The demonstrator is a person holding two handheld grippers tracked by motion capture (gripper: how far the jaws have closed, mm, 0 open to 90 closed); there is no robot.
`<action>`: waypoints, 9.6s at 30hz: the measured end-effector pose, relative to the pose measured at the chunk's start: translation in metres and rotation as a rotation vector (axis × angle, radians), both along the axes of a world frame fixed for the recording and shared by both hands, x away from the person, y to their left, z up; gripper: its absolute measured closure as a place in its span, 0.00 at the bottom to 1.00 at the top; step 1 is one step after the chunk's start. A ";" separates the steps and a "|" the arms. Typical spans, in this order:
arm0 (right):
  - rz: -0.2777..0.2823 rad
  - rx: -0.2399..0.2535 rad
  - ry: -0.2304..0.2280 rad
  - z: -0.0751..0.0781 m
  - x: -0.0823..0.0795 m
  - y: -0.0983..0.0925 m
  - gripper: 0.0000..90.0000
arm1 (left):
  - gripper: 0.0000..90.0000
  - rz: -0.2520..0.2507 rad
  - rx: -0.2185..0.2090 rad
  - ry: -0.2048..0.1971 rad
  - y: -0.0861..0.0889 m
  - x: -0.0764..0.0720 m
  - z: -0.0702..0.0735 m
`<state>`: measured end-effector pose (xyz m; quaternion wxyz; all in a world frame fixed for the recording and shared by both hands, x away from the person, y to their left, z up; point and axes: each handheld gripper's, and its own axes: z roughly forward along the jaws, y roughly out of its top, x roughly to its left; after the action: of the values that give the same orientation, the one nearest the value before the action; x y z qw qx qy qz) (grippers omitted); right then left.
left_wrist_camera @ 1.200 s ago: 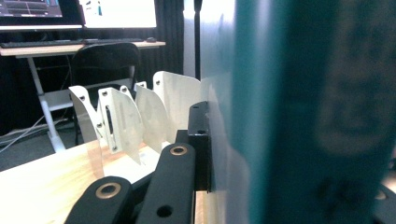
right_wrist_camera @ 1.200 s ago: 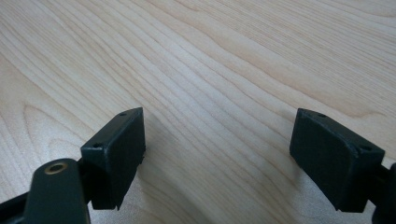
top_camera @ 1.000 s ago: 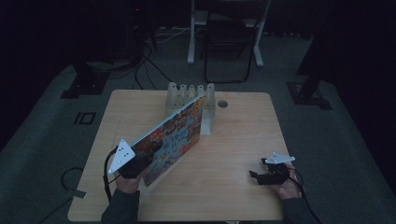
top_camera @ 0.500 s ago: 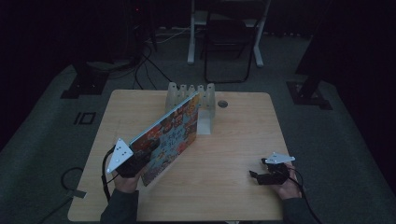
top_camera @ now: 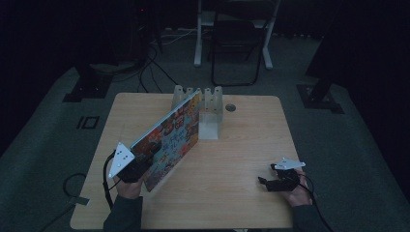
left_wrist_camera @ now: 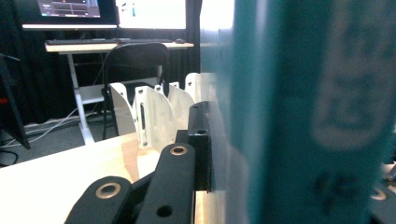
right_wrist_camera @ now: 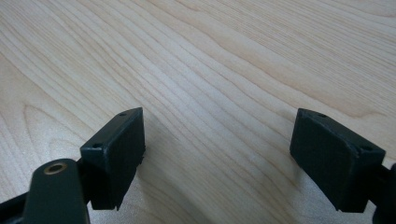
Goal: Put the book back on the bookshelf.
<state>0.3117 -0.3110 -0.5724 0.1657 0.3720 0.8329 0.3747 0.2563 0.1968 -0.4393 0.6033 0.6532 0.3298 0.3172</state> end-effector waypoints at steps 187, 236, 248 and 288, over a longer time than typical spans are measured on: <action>0.005 0.003 0.003 0.000 0.000 0.000 0.19 | 0.90 0.389 0.001 0.014 -0.053 0.082 -0.004; 0.016 -0.004 0.001 0.000 0.001 0.000 0.18 | 0.90 0.413 -0.019 0.001 -0.061 0.088 -0.013; 0.015 -0.003 0.001 0.000 0.001 0.000 0.18 | 0.90 0.412 -0.021 -0.002 -0.061 0.084 -0.017; 0.014 -0.004 0.002 0.000 0.001 0.000 0.18 | 0.89 0.395 -0.031 -0.003 -0.050 0.078 -0.028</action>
<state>0.3123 -0.3106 -0.5724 0.1630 0.3660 0.8364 0.3740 0.3341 0.1466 -0.4672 0.5396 0.5660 0.4555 0.4253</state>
